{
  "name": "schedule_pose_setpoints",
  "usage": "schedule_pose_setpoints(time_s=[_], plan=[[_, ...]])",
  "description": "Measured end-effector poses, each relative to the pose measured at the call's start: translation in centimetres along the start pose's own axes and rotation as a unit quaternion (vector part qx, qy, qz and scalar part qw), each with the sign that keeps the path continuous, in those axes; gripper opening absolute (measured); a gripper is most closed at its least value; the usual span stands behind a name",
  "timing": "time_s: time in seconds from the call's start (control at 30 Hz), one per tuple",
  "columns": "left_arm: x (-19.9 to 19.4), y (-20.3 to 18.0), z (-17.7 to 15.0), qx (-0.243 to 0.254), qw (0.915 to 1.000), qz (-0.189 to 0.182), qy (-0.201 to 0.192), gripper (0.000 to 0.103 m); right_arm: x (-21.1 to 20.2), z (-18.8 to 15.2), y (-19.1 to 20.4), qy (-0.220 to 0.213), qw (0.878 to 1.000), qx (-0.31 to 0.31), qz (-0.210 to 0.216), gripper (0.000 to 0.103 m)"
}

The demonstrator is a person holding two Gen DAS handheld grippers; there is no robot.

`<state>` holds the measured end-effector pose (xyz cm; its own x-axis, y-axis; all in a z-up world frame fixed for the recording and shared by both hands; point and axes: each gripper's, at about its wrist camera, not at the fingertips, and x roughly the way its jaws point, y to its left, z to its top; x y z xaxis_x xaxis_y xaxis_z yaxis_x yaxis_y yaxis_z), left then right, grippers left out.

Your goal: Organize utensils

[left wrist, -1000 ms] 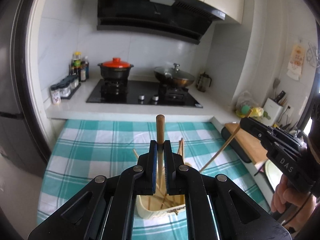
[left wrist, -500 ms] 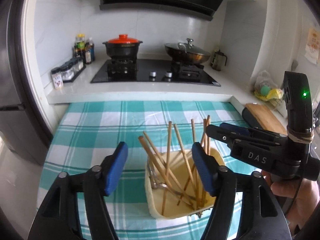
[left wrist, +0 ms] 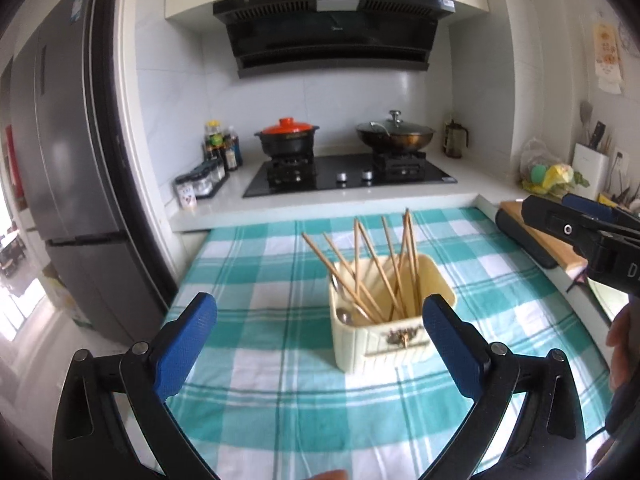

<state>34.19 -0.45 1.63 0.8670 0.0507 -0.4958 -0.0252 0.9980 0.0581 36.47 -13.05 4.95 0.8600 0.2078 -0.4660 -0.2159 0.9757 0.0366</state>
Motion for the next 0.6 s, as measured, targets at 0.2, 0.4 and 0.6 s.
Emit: schedule_pose_setpoints(time_s=[0.2,0.4,0.6], plan=[[-5.2,-1.2,-3.5,0.014,0.9999,0.009,0.003,0.103,-6.3,-5.3,1.5,0.014,0.999,-0.008,-0.051,0.103],[-9.0,-1.2,-5.2,0.000,0.9999,0.008,0.007,0.103,-10.6,-8.1,2.7,0.019,0.998,-0.009,-0.058,0.103],[-11.4,-0.8,-5.5,-0.015,0.9997,0.020,-0.005,0.103,-13.0,-8.8,4.3,0.008,0.998,-0.033,-0.052,0.103]])
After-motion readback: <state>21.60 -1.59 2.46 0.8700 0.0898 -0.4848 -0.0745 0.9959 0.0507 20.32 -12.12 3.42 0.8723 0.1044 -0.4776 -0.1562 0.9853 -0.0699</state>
